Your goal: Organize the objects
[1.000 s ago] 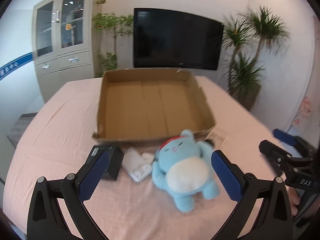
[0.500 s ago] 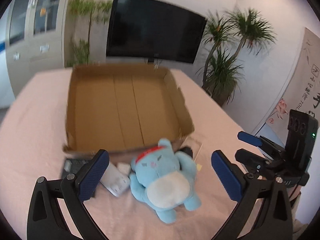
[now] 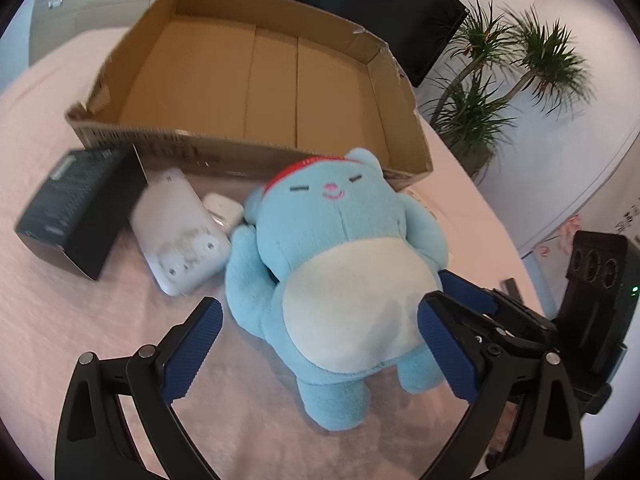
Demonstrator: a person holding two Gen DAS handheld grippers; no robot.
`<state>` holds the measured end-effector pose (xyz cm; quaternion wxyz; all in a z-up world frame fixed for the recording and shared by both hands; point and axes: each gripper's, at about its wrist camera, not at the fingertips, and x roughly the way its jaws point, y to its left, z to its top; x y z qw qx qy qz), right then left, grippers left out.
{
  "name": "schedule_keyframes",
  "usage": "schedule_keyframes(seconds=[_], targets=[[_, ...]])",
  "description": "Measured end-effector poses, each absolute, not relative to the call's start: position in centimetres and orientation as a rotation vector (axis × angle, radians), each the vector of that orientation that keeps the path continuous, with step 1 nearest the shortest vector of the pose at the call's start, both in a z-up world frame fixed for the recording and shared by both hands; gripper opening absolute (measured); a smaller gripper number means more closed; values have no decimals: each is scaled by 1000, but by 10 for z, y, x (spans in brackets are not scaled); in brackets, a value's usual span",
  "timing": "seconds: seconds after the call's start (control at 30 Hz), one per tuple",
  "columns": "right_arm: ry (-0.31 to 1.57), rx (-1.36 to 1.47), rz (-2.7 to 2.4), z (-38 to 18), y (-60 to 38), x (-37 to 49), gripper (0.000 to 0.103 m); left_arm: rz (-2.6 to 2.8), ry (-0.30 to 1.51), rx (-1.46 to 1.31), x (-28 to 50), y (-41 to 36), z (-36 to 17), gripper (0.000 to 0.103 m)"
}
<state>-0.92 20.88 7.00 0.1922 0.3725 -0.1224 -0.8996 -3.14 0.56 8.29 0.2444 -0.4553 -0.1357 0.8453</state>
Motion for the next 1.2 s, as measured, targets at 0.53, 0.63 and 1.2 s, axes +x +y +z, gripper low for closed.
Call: schedule_keyframes(seconds=[0.53,0.63,1.2], targets=[[-488,1102,-2462,59,218,-7,62,2231,-299,-1332,-75,41,71,98],[-467,1118,-2458,61,215,-11,63,2202,-347,-1334,-77,39,67,100],[-371,1207,-2551,51,181,-28,82,2199,-358,-1329,-74,46,48,102]])
